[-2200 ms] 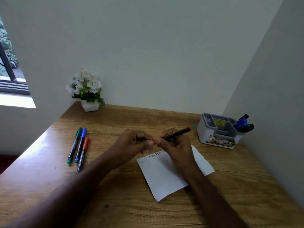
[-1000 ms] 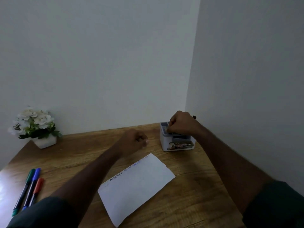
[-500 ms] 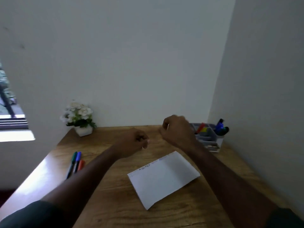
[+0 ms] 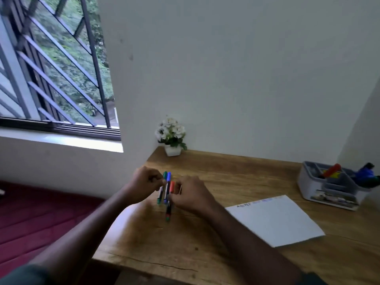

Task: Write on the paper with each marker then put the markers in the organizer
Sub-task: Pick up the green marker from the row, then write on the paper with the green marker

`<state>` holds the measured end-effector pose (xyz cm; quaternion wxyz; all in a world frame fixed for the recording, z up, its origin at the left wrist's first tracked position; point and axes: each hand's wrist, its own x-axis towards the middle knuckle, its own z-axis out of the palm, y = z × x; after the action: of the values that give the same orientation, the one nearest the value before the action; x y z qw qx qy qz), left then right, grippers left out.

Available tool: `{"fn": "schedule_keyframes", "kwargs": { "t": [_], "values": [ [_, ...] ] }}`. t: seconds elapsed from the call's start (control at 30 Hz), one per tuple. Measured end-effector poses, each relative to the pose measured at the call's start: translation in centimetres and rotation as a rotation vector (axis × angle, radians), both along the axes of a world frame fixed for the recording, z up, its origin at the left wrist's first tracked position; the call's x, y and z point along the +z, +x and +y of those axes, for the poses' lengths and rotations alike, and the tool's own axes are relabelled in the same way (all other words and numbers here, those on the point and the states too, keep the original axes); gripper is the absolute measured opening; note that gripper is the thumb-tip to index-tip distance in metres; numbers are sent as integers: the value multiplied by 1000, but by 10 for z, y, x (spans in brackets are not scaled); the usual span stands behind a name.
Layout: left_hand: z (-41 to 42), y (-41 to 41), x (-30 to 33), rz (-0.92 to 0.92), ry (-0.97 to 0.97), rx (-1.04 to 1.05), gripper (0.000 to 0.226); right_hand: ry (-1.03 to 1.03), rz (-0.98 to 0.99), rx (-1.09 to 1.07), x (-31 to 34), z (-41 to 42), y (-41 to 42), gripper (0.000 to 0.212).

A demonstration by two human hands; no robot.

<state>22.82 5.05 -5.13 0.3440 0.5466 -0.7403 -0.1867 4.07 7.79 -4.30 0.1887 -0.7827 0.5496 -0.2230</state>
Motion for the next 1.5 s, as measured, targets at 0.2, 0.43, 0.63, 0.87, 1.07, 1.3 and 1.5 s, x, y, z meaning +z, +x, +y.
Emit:
{"fn": "schedule_keyframes", "kwargs": {
  "t": [0.2, 0.43, 0.63, 0.87, 1.07, 1.3, 1.5],
  "values": [
    [0, 11, -12, -24, 31, 21, 6, 95, 140, -72, -1, -1, 14, 18],
    [-3, -3, -12, -68, -32, -29, 13, 81, 312, -204, 7, 2, -10, 25],
    [-2, -33, -8, -97, -130, -144, 46, -122, 247, -198, 2, 7, -51, 15],
    [-7, -83, 4, -133, -135, -319, 9, -255, 267, -41, -10, 17, -95, 22],
    [-5, -106, 17, -146, -109, -459, 13, -445, 366, -94, -9, 18, -121, 27],
    [-3, -124, 29, -161, -92, -534, 12, -461, 350, -32, 0, 20, -129, 32],
    [-3, -128, 35, -138, -17, -591, 11, -525, 444, -52, 8, 25, -151, 47]
  ]
}}
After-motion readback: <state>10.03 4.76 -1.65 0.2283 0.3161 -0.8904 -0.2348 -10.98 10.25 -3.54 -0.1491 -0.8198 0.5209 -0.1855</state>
